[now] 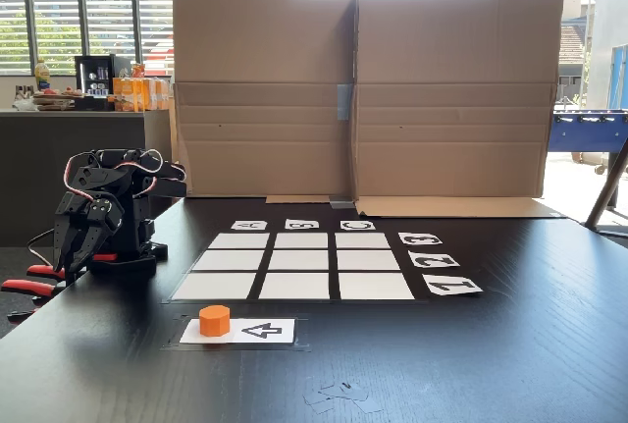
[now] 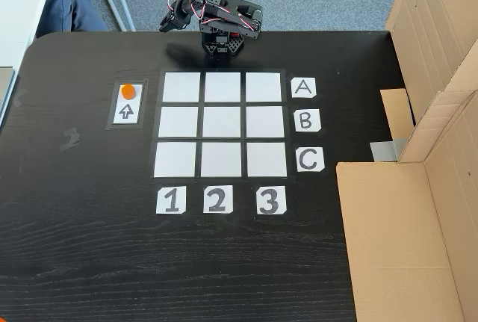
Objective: Pick up the round, orange token and place it in the grid on square A1.
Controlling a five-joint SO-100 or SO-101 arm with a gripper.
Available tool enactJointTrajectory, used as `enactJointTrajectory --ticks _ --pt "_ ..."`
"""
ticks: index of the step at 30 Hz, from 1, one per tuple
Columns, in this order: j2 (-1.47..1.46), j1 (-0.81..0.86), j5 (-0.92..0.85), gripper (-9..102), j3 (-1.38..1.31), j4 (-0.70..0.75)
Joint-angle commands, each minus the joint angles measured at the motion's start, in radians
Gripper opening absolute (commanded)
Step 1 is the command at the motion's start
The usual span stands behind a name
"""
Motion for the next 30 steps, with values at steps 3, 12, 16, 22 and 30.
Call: enactJointTrajectory --ticks 3,12,16,22,30 --pt "-0.278 0.051 0.012 1 -0.130 -0.032" --pt "-0.282 0.051 0.014 0 -0.138 -0.028" --pt "-0.321 0.046 0.014 3 -0.173 -0.021" --pt "-0.449 0.014 0.014 3 -0.258 -0.025" --pt "-0.634 -0.017 0.046 5 -0.388 -0.041"
